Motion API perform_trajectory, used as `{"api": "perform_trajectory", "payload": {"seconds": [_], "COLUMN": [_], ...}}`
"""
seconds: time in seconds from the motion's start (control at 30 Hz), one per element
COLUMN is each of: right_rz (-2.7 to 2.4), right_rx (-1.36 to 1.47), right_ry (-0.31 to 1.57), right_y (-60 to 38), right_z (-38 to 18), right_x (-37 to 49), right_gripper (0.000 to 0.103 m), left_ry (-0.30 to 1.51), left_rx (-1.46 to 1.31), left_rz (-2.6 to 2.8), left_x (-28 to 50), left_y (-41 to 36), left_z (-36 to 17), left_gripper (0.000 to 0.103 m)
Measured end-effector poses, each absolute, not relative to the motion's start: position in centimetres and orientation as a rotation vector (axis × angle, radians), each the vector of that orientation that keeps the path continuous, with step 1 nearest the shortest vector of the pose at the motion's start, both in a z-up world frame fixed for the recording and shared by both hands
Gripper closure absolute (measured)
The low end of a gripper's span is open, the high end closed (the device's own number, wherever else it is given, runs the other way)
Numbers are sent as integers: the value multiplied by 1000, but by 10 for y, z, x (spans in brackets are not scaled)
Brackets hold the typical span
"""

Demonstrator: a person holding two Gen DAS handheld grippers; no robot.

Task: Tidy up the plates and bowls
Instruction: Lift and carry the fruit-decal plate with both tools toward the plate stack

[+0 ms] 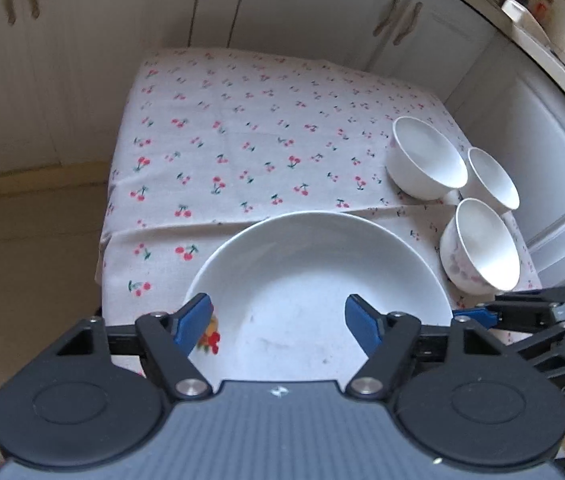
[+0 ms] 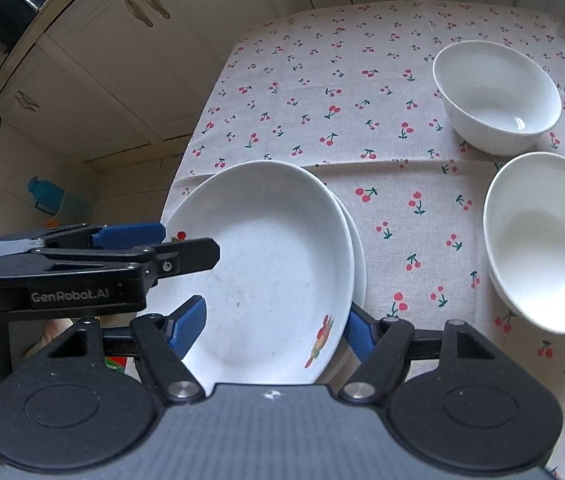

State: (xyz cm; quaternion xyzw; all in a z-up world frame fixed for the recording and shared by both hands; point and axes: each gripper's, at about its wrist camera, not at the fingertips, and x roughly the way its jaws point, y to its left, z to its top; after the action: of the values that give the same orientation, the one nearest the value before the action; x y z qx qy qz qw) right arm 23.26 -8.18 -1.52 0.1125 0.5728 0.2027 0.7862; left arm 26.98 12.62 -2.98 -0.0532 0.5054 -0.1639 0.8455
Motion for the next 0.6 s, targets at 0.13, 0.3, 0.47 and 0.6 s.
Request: {"api": "perform_trajectory", "payload": {"seconds": [0.13, 0.3, 0.47, 0.6], "right_rz": [460, 478, 488, 489], "right_rx": [255, 256, 311, 360], "right_ry": [1232, 1241, 1251, 1271], "right_y": [-86, -86, -93, -99], "right_z": [-15, -15, -16, -17], "right_x": [231, 230, 231, 234], "right_gripper": [24, 22, 21, 21], "left_ry": [1016, 987, 956, 911], "left_rx": [-99, -144, -125, -109], "left_rz": [-353, -359, -370, -407], "left_x": [263, 247, 230, 214], "left_y": [130, 143, 150, 152], "left_z": [-27, -31, -28, -21], "left_gripper": [24, 20, 19, 16]}}
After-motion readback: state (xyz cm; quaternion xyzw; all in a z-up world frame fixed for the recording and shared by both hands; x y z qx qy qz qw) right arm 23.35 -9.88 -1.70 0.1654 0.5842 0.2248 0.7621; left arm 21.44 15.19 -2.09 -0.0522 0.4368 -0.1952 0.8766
